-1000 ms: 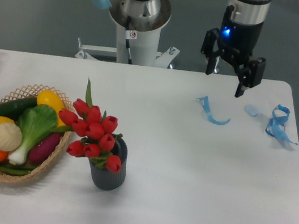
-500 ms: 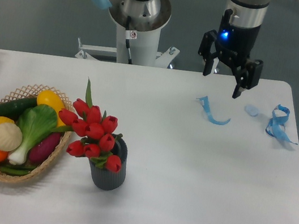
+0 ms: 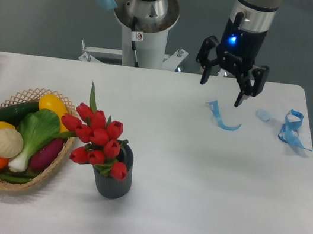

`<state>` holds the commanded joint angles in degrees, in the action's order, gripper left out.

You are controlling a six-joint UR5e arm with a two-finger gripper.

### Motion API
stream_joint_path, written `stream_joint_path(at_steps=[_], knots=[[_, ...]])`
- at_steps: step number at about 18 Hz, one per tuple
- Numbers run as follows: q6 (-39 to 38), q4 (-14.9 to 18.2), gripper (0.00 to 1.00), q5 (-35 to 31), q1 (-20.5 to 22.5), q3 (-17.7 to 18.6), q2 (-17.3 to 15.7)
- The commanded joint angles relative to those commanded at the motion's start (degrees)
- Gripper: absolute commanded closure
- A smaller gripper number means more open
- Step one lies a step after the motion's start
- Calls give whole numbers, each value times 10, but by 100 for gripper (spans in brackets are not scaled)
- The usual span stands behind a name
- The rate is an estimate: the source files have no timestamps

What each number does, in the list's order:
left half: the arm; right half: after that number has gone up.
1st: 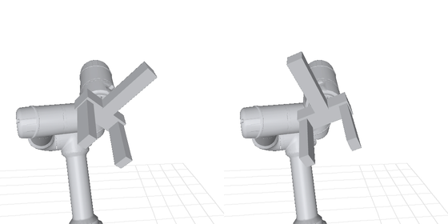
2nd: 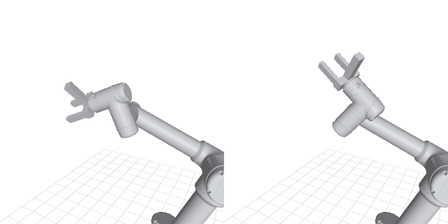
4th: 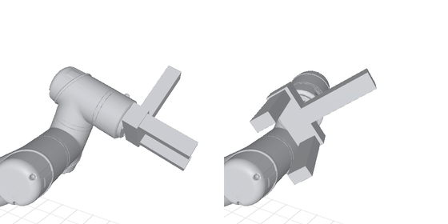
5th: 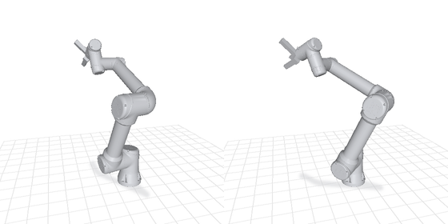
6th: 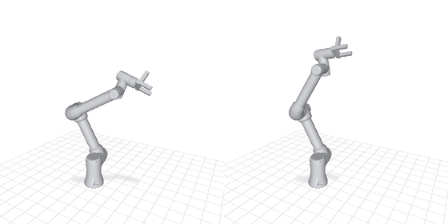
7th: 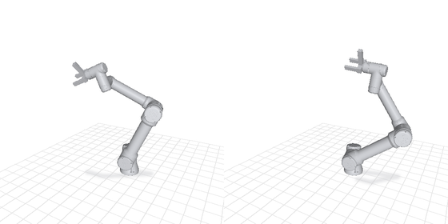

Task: Pick up the flowers from the vase
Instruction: 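Move the open gripper toward the red tulips in the black vase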

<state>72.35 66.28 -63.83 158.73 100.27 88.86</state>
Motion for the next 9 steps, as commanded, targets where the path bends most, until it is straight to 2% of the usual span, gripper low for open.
stream_joint_path(at_steps=[3, 9], knots=[[-28, -39, 0, 12, -5, 31, -1], [-60, -108, 0, 56, -25, 55, 17]])
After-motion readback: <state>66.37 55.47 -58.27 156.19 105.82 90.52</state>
